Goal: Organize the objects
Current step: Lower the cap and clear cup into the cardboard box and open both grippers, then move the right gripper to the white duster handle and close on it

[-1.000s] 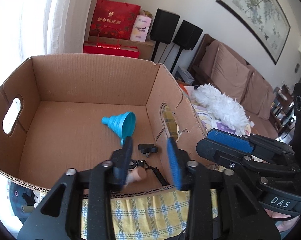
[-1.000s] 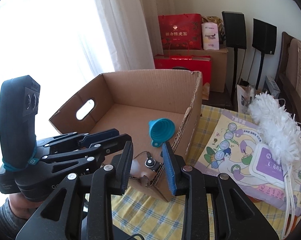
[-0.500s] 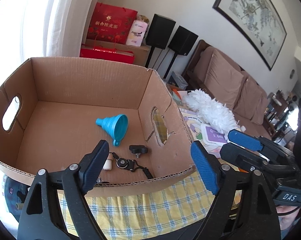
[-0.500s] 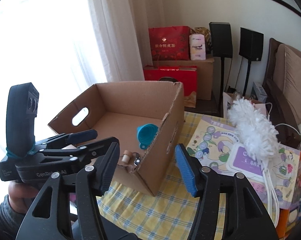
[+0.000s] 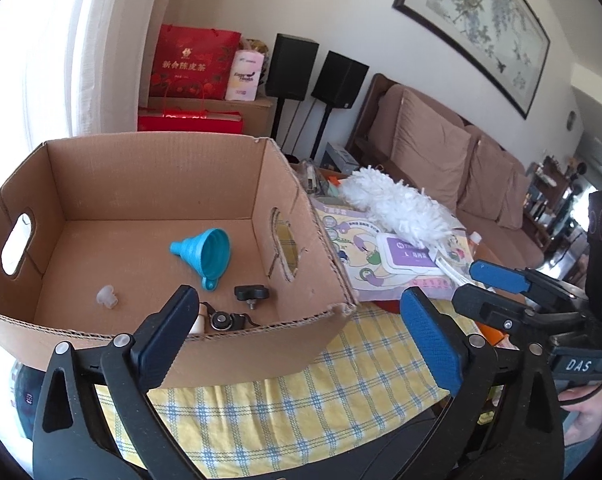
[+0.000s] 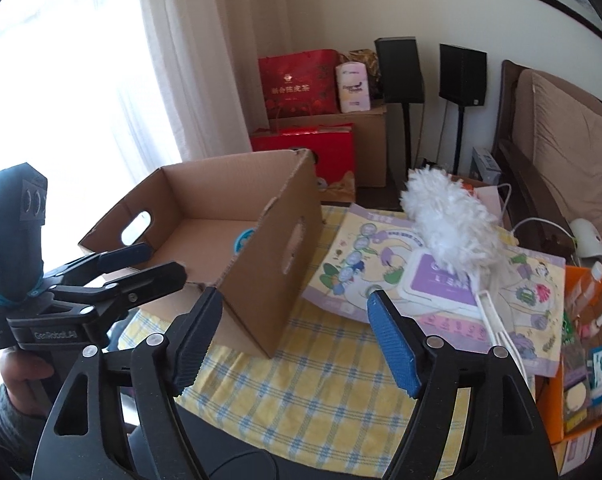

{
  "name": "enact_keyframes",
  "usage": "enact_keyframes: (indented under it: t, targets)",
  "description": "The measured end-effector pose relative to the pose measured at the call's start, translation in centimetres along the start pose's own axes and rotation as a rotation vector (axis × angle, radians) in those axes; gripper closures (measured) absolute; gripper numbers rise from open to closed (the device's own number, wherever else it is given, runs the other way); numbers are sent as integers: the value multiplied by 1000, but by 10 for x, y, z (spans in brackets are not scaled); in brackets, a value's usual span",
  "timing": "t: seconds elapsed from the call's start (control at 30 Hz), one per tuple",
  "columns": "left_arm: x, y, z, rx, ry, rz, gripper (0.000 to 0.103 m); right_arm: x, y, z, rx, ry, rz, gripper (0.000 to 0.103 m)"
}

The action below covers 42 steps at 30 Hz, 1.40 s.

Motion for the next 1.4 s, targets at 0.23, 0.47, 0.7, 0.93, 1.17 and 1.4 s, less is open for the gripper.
enact_keyframes:
  t: [0.23,0.47,0.7,0.93,1.17,1.4]
  targets:
    - [20,-6,7,-16,-40,10,0,26,10,14,-10,-36,44,23]
    - [39,-12,10,-25,-70,19,0,54,19,25,-4,-81,97,13]
    - [65,-25,15,-56,-104,34,0,88,25,35,-10,-109,169,13]
    - [84,-33,12,-39,-104,50,0,125,26,49,-28,-131,255,13]
    - [108,-49,11,-55,-121,100,1,145,16,57,-52,-138,300,14]
    - [128,-86,24,-140,-79,180,2,149,-3,63,-85,-135,290,20]
Point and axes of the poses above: each gripper's, at about its wrist camera, not at the fingertips, and y roughly against the way its jaws point, x to its right, z to its underside, the point moved 10 cm from there along -y, roughly the way its jaws point, and after that the axes turned 9 degrees about z, right-handed, at the moved point
